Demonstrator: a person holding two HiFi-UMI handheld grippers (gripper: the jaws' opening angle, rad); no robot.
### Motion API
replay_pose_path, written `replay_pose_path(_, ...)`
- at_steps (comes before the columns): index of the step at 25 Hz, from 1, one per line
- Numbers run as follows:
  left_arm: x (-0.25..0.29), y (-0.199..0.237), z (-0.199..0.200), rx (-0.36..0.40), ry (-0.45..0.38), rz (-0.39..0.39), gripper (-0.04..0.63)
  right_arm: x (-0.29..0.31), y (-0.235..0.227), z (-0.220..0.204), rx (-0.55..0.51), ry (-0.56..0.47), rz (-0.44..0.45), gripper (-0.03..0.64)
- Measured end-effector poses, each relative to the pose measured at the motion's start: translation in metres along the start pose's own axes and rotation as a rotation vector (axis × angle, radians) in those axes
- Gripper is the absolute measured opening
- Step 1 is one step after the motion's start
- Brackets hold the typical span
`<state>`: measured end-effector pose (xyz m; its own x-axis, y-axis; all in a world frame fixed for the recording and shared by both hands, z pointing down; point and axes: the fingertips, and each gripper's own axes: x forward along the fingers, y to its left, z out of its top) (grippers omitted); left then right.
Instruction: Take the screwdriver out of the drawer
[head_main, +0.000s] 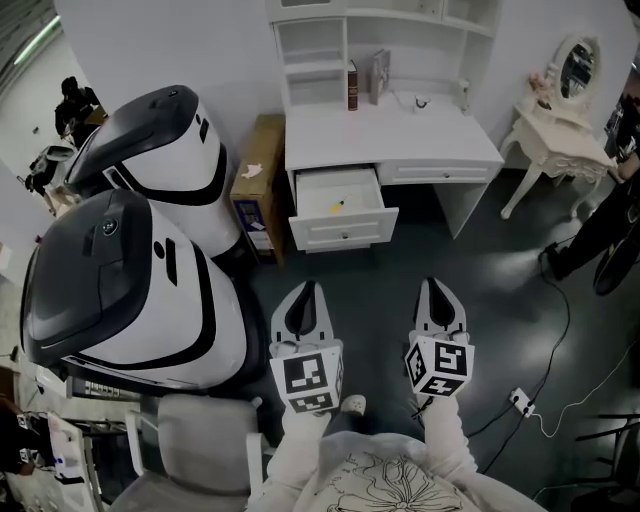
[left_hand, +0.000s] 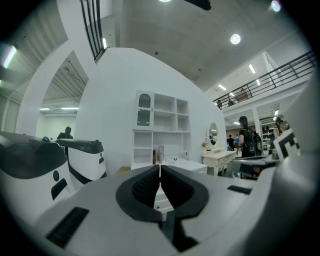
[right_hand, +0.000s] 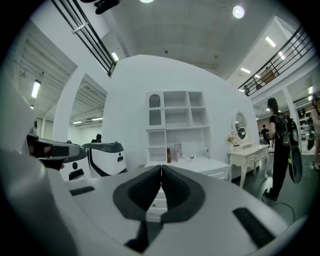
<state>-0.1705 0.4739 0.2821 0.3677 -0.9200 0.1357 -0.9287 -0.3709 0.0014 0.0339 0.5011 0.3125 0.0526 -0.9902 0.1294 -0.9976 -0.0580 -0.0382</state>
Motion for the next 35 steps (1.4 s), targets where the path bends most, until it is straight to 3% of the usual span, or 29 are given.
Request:
replay_pose_path(15,0.052,0.016,-0.02,-0.015,0.061,0.002,0.011,0.054,0.004,-0.019,0.002,0.059,0.017,0.003)
replay_pose_path(35,0.244,0.032,0.013,-0.012,0.059,0.126,0.011,0.265,-0.051,0.028,-0.013,0.027,0.136,0.003)
